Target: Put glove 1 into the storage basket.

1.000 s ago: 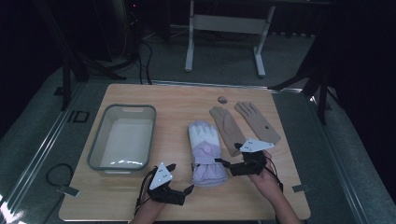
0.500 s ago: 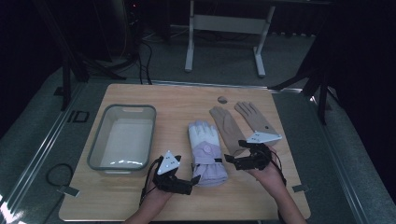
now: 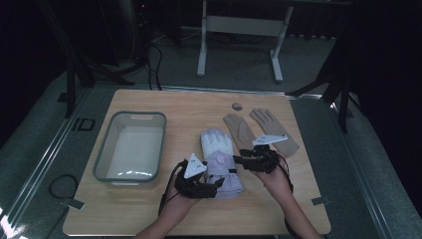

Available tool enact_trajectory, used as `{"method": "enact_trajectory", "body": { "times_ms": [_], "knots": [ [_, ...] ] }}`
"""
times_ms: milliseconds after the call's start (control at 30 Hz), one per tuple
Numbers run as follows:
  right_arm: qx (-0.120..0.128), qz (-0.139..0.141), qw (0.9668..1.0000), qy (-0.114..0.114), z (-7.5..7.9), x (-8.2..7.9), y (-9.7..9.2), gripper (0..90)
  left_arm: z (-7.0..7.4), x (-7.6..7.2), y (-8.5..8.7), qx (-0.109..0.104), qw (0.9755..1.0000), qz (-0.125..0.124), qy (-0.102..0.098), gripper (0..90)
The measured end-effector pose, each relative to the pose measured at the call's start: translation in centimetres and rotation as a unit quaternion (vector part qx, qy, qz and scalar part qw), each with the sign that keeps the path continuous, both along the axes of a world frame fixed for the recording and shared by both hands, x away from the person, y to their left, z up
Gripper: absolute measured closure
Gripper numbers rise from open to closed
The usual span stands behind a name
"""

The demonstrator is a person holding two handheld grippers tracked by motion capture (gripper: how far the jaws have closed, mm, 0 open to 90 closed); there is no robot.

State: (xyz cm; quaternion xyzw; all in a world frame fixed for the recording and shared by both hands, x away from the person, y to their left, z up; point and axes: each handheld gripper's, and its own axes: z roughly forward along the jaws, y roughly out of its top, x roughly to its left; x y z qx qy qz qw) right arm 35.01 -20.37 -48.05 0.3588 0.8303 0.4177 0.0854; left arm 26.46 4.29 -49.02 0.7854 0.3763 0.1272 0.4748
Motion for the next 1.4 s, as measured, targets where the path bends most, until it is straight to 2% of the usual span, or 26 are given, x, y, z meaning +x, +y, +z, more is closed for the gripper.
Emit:
{"method": "enact_trajectory", "body": {
  "times_ms": [100,167,200,267,333,467,633,667,700,733,767,833,933,967,1000,1033,1100,1133,1167,1233,1333,1367,1400],
  "knots": [
    [0.007,-0.005,0.9999,0.011,-0.6,0.2,0.4,51.8,-1.0,0.3,-0.2,0.017,0.9997,0.016,0.011,29.3],
    [0.005,-0.009,0.9999,0.011,-0.7,0.3,0.5,51.8,-1.0,0.3,-0.2,0.017,0.9997,0.016,0.011,29.3],
    [0.008,-0.013,0.9996,0.022,-1.1,0.6,0.8,50.3,-1.8,0.8,-0.4,0.027,0.9987,0.033,0.029,30.2],
    [-0.002,-0.024,0.9993,0.027,-1.6,0.8,0.9,50.3,-2.4,0.9,-0.4,0.033,0.9976,0.041,0.045,30.1],
    [0.007,-0.022,0.9986,0.048,-2.2,1.0,0.9,50.2,-3.1,0.8,-0.5,0.04,0.9965,0.048,0.055,30.0],
    [0.001,-0.026,0.9961,0.085,-3.7,1.2,1.1,46.4,-4.3,0.8,-0.2,0.037,0.9941,0.05,0.089,28.7],
    [-0.004,-0.038,0.9915,0.124,-5.1,1.6,1.3,41.2,-5.4,1.0,0.1,0.029,0.9919,0.045,0.115,28.6],
    [-0.004,-0.037,0.9906,0.132,-5.4,1.7,1.3,41.2,-5.4,1.0,0.1,0.029,0.9919,0.045,0.115,28.3],
    [-0.004,-0.039,0.9894,0.14,-5.6,1.8,1.3,41.2,-5.8,1.2,0.4,0.022,0.9908,0.043,0.127,27.6],
    [-0.004,-0.039,0.9894,0.14,-5.6,1.8,1.3,41.2,-5.8,1.2,0.4,0.022,0.9908,0.043,0.127,27.5],
    [0.001,-0.039,0.9869,0.157,-5.9,2.0,1.3,41.7,-6.0,1.3,0.5,0.017,0.9899,0.041,0.135,27.5],
    [0.014,-0.035,0.9835,0.177,-6.3,2.2,1.2,44.7,-6.4,1.6,0.7,0.01,0.9889,0.034,0.145,27.5],
    [0.023,-0.024,0.983,0.18,-6.4,2.4,1.2,48.5,-6.6,1.8,0.9,0.006,0.9884,0.028,0.149,26.7],
    [0.027,-0.013,0.9821,0.186,-6.5,2.4,1.2,56.2,-6.6,1.9,0.8,0.011,0.9886,0.023,0.148,26.7],
    [0.027,-0.013,0.9821,0.186,-6.5,2.4,1.2,56.2,-6.6,1.9,0.8,0.011,0.9886,0.023,0.148,26.7],
    [0.016,-0.004,0.9853,0.17,-6.5,2.1,1.6,63.7,-6.6,2.0,0.8,0.014,0.9889,0.02,0.146,26.6],
    [-0.021,0.002,0.9909,0.133,-5.8,1.4,2.3,72.4,-6.5,2.0,0.8,0.018,0.989,0.017,0.146,26.7],
    [-0.021,0.002,0.9909,0.133,-5.8,1.4,2.3,72.4,-6.5,2.0,0.7,0.019,0.9892,0.018,0.144,26.7],
    [-0.059,-0.006,0.9936,0.096,-5.2,0.6,3.2,76.2,-6.6,1.9,0.7,0.022,0.9897,0.019,0.14,26.8],
    [-0.071,-0.017,0.9949,0.07,-5.1,-0.2,3.6,77.4,-6.5,1.9,0.6,0.026,0.9894,0.014,0.142,28.3],
    [-0.082,-0.03,0.9955,0.037,-5.2,-1.0,4.0,78.6,-6.4,2.0,0.6,0.014,0.9872,0.002,0.159,41.6],
    [-0.082,-0.03,0.9955,0.037,-5.2,-1.0,4.0,78.6,-6.4,2.0,0.6,0.014,0.9872,0.002,0.159,43.7],
    [-0.081,-0.035,0.9956,0.031,-5.2,-1.2,4.1,78.8,-6.4,2.0,0.7,0.004,0.9852,0.002,0.171,46.4]
  ]
}}
